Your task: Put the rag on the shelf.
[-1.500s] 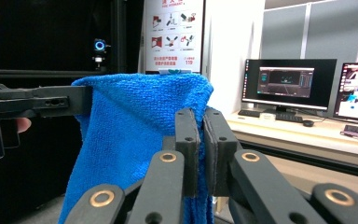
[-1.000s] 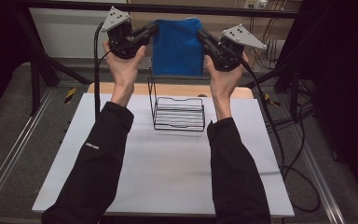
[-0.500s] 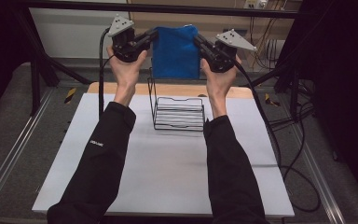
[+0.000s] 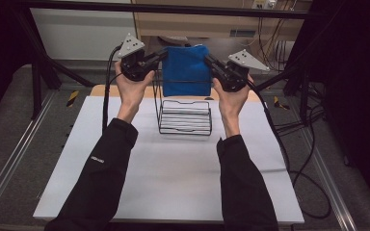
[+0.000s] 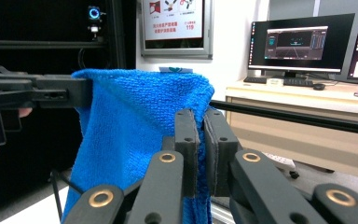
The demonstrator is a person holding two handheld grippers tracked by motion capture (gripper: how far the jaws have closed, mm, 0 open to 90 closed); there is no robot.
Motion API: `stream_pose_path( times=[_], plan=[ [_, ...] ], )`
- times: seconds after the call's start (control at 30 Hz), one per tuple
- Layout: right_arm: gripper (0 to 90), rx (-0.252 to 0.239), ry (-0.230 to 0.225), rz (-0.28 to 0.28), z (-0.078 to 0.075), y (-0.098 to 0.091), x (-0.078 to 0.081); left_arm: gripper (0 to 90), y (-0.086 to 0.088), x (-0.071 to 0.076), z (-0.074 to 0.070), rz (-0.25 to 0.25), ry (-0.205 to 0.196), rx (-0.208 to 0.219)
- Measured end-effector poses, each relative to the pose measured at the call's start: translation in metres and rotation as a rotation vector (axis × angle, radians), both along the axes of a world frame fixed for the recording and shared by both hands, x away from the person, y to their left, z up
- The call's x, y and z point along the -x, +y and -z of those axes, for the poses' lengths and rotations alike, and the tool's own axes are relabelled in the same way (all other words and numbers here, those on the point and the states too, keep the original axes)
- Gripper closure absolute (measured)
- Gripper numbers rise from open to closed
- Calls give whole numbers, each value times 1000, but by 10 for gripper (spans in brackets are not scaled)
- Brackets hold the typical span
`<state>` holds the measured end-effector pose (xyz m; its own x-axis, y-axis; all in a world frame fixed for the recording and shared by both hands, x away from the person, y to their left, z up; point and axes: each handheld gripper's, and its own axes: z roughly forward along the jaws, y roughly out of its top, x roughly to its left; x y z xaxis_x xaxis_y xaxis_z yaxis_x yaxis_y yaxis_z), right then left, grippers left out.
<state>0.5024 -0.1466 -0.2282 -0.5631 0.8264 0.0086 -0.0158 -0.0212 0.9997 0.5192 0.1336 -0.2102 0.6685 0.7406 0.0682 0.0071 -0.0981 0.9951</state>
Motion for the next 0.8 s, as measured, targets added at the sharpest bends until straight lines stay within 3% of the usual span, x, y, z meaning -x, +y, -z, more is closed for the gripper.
stream_pose_path(
  times=[0.23,0.47,0.8],
  plan=[
    [852,-8,-14,-20,9,-2,8,859,4,11,5,30,-13,-7],
    [848,28,-25,-41,10,-1,19,858,9,20,5,59,-12,-13],
    [847,77,0,-54,11,-4,26,855,10,32,8,99,6,-42]
  ],
)
